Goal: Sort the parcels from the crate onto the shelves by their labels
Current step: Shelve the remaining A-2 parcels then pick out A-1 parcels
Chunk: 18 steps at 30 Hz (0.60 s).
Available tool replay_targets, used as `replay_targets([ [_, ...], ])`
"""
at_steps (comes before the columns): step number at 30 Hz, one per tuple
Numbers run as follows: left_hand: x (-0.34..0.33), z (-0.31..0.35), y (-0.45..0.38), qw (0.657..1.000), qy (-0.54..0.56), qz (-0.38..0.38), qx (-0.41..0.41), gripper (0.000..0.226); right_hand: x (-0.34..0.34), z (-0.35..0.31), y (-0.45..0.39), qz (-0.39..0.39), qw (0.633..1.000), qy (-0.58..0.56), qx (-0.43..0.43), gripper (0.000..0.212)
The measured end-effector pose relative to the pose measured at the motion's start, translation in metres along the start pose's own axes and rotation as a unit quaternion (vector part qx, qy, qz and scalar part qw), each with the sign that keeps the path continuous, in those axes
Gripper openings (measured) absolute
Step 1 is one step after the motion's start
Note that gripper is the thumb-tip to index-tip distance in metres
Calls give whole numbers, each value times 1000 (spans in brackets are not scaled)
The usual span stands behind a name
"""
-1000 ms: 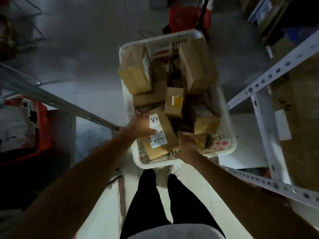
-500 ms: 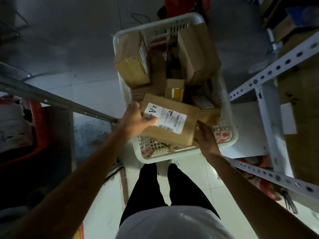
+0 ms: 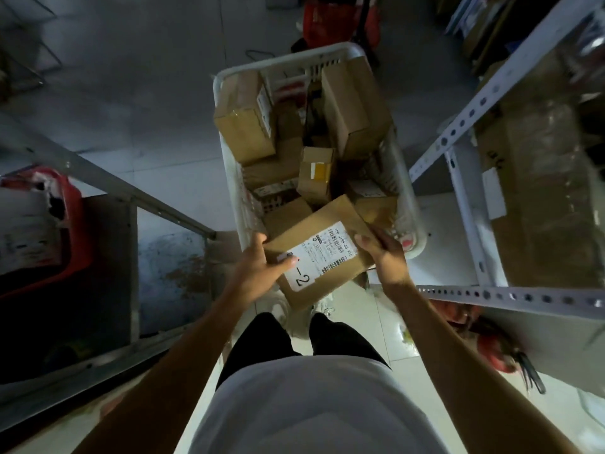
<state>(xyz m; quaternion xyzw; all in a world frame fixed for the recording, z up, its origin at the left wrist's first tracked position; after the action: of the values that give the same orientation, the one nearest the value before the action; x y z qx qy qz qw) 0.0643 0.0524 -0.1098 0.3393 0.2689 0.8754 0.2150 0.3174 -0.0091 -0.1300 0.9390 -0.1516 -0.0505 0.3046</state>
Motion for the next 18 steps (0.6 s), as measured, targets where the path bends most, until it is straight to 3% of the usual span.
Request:
replay_targets([
  [3,-13,-3,6,1000,-24,6,-15,58,25,11,11,187,982,35,15,44],
  [5,-11,-7,6,998,-57,20,-24,59,23,17,18,233,972,18,9,46],
  [8,-15,-8,5,996,-71,-36,-44,67,12,31,33,256,967,11,2,73],
  [12,-47,-16,25,982,-74,-169,-45,87,-17,61,80,214,976,-28,41,64],
  [15,-69,-28,37,969,-84,-221,-69,79,-38,89,117,172,982,-65,53,78],
  [18,-93,-40,57,956,-99,-264,-86,79,-33,114,157,196,976,-81,45,87],
])
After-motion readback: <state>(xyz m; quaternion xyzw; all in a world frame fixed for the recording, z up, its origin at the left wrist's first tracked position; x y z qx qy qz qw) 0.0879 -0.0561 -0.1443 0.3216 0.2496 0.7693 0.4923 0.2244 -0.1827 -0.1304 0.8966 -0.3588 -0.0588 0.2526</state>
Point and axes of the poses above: each hand's wrist, its own y-axis away from the middle knuckle, its own x-axis out of the back of the hand, z = x × y, the point moved 10 cm from there along -y, towards the middle knuckle, and after that the axes turned 2 degrees about -z, right-handed, at the moved point
